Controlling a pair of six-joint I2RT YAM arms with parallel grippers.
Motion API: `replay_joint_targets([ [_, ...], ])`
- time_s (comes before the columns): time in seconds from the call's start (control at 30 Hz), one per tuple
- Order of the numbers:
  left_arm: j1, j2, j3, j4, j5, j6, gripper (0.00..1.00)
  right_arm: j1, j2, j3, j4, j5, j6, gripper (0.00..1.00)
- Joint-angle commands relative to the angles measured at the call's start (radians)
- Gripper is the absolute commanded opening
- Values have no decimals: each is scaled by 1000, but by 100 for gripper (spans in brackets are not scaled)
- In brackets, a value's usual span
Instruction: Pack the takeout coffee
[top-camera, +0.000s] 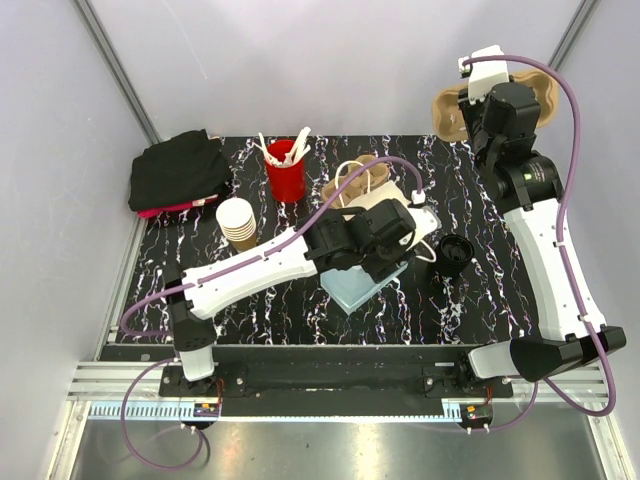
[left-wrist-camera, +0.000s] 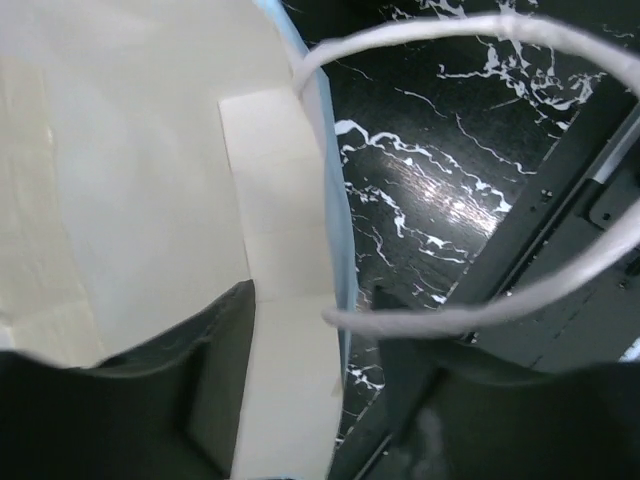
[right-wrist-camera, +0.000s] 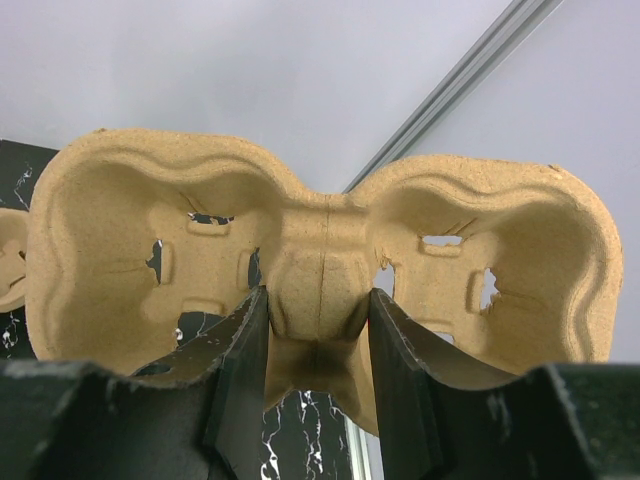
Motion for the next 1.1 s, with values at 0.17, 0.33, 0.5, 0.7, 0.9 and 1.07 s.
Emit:
replay_joint_targets([
  [0.17, 43, -9, 244, 57, -49, 114, 98, -5, -35, 46, -25, -69, 71, 38],
  [0.33, 105, -49, 326, 66, -55, 162, 99, -3, -38, 91, -152, -213, 143, 38],
  [0.5, 235, -102, 331, 95, -65, 177, 99, 3, -75, 94, -259, -396, 192, 38],
  [0.7, 336, -102, 320, 101, -20, 188, 99, 21, -88, 132, -378, -615, 244, 38],
  [0.9, 367, -81, 273, 132, 49, 202, 99, 49, -84, 196, -477, -851, 309, 39],
  [1.07, 404, -58, 270, 135, 106, 196, 99, 69, -81, 145, -499, -988, 358, 39],
])
